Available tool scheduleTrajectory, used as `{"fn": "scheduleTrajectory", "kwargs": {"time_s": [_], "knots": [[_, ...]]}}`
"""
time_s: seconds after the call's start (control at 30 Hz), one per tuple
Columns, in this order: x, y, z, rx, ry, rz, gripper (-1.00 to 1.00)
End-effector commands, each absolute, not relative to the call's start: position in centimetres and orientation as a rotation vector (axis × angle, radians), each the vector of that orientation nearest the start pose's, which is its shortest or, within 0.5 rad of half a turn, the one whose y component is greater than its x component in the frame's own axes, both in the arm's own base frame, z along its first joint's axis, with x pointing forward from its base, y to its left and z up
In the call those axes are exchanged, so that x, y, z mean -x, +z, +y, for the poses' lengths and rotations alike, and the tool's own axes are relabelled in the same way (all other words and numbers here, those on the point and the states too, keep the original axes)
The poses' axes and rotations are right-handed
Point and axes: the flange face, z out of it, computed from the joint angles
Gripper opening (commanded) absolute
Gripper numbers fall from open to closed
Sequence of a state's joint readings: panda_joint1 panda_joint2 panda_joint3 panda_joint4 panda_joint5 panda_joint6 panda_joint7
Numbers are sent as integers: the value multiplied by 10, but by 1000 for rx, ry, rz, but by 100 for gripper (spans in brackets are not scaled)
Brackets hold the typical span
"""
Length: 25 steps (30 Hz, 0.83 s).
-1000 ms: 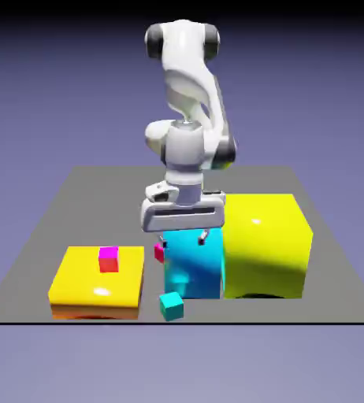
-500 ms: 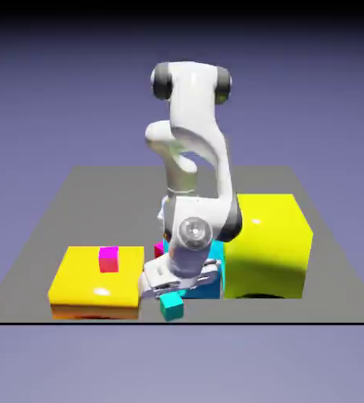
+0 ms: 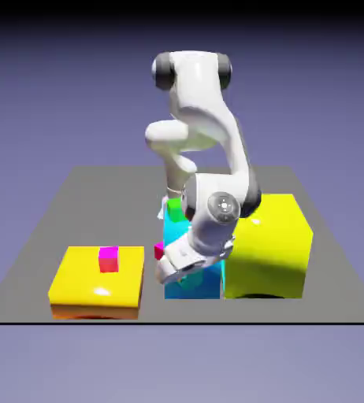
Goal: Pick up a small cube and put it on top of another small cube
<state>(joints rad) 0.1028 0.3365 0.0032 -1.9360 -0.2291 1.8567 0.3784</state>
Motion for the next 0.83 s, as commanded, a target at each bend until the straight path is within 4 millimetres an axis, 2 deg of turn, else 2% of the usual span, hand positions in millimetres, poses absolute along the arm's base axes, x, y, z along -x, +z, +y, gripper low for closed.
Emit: {"fn": "scheduleTrajectory", "kwargs": {"time_s": [0.0,0.27,0.4,0.47,0.5,0.67,0.7,0.73,0.77,0.8], "knots": [[-559,300,37,3360,612,344,-100],[-493,394,5,3198,665,878,-100],[-452,432,-7,3086,699,1106,-100],[-434,444,-12,3003,731,1228,-100],[-434,444,-12,3003,731,1228,-100],[-411,380,-12,3003,731,1228,-100],[-411,379,-12,3003,731,1228,-100],[-410,379,-12,3003,731,1228,100],[-410,379,-12,3003,731,1228,100],[-416,392,-12,3003,731,1228,100]]}}
